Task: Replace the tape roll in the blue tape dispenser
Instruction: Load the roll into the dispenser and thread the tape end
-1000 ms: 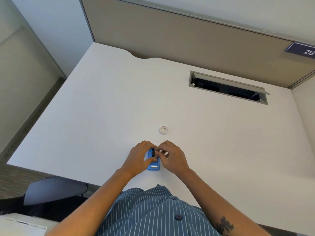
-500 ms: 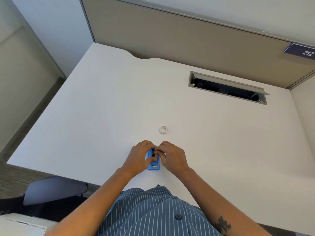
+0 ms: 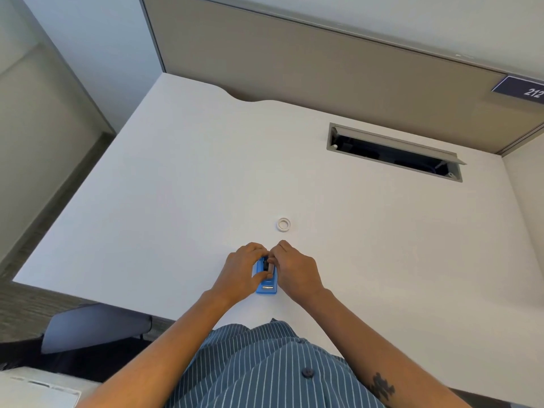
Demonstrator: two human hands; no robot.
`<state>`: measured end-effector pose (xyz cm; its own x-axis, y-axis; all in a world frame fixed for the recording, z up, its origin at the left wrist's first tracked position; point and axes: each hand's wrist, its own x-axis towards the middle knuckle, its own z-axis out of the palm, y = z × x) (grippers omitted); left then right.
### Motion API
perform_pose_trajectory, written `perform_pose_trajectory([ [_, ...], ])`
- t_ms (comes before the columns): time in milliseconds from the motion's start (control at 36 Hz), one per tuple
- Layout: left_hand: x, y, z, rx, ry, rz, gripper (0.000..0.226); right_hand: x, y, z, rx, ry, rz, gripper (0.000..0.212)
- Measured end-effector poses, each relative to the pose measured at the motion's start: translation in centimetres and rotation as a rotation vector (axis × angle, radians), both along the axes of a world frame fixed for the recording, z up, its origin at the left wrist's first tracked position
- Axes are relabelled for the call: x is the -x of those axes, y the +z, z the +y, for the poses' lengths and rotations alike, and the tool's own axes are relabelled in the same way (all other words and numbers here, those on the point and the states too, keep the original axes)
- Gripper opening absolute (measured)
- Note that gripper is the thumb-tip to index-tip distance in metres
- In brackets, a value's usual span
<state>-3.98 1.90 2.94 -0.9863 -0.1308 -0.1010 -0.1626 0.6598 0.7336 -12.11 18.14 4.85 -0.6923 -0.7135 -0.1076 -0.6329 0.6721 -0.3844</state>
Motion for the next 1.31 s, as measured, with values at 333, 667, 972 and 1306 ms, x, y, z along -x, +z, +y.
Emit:
perform_pose_trajectory([
  [333,-0.3,0.0,0.0,-0.077,0.029,0.025,0.042,-0.3,-0.2,0.3,-0.054,-0.013,-0.056,0.007],
  [667,-0.5,-0.1,-0.1,-0.093,-0.01,0.057,0.041,-0.9,-0.1,0.2,-0.062,-0.004,-0.069,0.01],
  [972,-0.7,-0.5,0.0,-0.094,0.005,0.044,0.044,-1.4,-0.1,0.4,-0.06,0.002,-0.038,0.009],
  [1306,-1.8,-1.8,-1.5,-0.074,-0.159,-0.017,0.094,-2.5,0.1,0.9,-0.029,-0.014,-0.04,0.003],
])
